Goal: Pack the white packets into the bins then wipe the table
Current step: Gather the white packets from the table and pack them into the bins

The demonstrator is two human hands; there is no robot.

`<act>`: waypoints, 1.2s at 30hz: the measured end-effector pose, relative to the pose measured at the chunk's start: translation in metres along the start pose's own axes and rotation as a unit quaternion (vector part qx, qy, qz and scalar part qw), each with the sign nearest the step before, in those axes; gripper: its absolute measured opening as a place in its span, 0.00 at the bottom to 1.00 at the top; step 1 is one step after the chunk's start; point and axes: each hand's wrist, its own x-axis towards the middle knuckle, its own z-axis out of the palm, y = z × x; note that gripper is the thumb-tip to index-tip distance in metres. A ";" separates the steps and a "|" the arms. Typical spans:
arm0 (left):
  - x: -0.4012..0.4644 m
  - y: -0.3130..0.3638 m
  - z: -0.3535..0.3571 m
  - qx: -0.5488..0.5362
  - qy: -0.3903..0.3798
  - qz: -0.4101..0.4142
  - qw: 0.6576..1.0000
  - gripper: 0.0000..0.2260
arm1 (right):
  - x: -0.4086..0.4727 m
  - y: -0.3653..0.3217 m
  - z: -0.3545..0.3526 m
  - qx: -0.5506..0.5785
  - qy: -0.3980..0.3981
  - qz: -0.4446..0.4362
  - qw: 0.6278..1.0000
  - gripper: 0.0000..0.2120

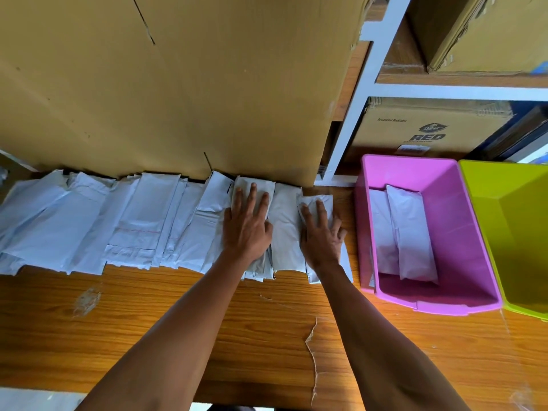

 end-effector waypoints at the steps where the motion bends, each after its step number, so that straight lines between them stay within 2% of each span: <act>1: -0.001 -0.001 0.000 0.002 0.003 0.000 1.000 0.34 | 0.000 -0.002 -0.001 0.000 0.000 -0.003 1.000 0.30; 8: -0.009 -0.002 -0.011 -0.016 0.019 0.001 1.000 0.33 | -0.006 -0.012 -0.019 0.004 0.049 -0.036 0.998 0.31; 22: -0.056 0.017 -0.073 -0.069 0.068 0.041 0.994 0.34 | -0.042 -0.037 -0.113 -0.009 0.115 -0.073 0.991 0.30; 28: -0.086 0.041 -0.090 -0.081 0.111 0.077 0.988 0.34 | -0.077 -0.024 -0.146 0.009 0.159 -0.053 0.986 0.28; 36: -0.107 0.082 -0.101 -0.089 0.122 0.118 0.981 0.33 | -0.109 0.016 -0.174 -0.003 0.162 -0.016 0.987 0.27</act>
